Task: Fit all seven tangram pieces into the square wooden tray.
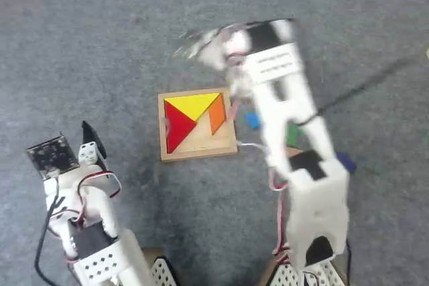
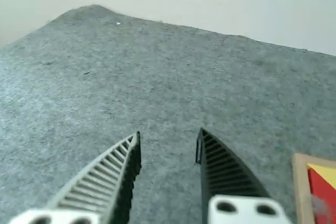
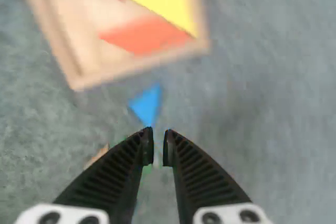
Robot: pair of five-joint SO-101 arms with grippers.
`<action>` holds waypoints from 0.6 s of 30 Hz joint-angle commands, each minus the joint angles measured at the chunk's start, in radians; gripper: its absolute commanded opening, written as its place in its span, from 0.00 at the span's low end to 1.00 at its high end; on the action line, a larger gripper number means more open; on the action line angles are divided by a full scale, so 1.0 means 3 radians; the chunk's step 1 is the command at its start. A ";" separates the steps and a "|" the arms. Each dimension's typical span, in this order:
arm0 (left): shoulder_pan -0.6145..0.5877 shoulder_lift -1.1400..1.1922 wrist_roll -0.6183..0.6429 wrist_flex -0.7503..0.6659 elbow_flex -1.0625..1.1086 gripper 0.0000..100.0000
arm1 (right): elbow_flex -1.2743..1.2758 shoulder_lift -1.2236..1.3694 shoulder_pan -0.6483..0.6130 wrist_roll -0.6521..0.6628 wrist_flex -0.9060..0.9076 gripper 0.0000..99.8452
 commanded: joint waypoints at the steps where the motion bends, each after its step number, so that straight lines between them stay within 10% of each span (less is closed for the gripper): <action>1: 0.0046 -0.0041 -0.0077 0.0010 0.0028 0.17 | 0.0399 -0.0621 0.0315 -0.0297 0.0141 0.11; 9: 0.0148 -0.0031 -0.0092 0.0015 0.0043 0.17 | 0.2552 -0.1629 0.0647 0.0010 0.0043 0.21; 18: 0.0148 -0.0041 -0.0097 0.0010 0.0090 0.17 | 0.4352 -0.1905 0.0678 0.0460 -0.1358 0.21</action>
